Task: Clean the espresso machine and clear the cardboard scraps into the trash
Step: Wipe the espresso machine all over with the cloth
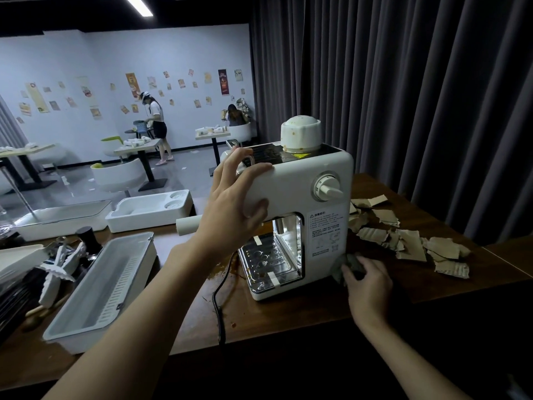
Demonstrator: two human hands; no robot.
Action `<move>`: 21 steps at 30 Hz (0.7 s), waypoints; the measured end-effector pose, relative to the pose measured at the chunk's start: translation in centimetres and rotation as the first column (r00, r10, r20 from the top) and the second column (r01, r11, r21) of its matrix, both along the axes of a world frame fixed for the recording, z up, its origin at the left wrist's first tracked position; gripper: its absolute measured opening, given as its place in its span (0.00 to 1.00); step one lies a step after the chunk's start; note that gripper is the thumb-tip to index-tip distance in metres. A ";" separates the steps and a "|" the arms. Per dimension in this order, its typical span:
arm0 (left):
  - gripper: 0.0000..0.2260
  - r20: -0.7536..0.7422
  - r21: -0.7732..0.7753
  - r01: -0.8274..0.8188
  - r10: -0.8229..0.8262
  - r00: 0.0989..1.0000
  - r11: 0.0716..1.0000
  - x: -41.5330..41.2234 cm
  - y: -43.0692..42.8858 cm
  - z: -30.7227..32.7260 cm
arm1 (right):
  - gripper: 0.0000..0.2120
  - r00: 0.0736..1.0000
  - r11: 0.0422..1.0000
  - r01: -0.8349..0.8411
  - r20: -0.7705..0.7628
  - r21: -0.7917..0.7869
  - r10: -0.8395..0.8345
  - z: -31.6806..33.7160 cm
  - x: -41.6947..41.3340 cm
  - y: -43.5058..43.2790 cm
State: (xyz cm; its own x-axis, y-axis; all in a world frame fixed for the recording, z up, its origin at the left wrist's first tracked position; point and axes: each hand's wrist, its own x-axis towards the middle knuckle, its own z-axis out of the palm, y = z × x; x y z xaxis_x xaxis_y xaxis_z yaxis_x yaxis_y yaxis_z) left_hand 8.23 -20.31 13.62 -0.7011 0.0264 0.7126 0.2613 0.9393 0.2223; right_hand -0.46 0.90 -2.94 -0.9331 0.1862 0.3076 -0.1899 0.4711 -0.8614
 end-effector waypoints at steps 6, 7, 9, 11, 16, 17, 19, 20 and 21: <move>0.25 -0.009 0.003 -0.015 0.015 1.000 1.000 0.0 0.3 -0.1 | 0.18 0.996 0.994 -0.088 -0.023 -0.061 0.086 -0.7 2.9 -2.5; 0.25 -0.010 0.003 -0.014 0.014 1.000 1.000 0.0 0.3 -0.1 | 0.18 0.995 0.994 -0.097 -0.028 -0.056 0.096 -0.7 3.2 -2.7; 0.25 -0.008 0.003 -0.019 0.019 1.000 1.000 0.1 0.4 0.0 | 0.19 0.996 0.995 -0.089 -0.004 -0.048 0.089 -0.8 3.4 -2.7; 0.26 -0.001 0.006 -0.028 0.028 1.000 1.000 0.2 0.5 0.1 | 0.19 0.998 0.996 -0.061 0.014 -0.069 0.062 -0.7 3.3 -2.6; 0.26 0.008 0.005 -0.038 0.038 0.999 0.999 0.2 0.6 0.2 | 0.19 0.999 0.991 -0.044 0.025 -0.127 0.047 -0.1 3.3 -2.9; 0.26 0.009 0.003 -0.038 0.038 0.999 0.999 0.2 0.6 0.2 | 0.20 0.999 0.988 -0.038 0.032 -0.152 0.043 0.0 3.2 -3.0; 0.26 0.011 -0.001 -0.034 0.034 0.999 0.999 0.2 0.5 0.2 | 0.22 0.999 0.978 -0.020 0.045 -0.208 0.030 0.3 2.6 -2.7; 0.26 0.012 -0.003 -0.032 0.032 0.999 0.999 0.3 0.5 0.2 | 0.22 0.999 0.975 -0.003 0.041 -0.220 0.012 0.5 2.1 -2.4; 0.26 0.013 -0.004 -0.031 0.031 0.999 1.000 0.3 0.4 0.2 | 0.21 0.999 0.976 0.022 0.031 -0.217 -0.016 0.7 1.6 -2.0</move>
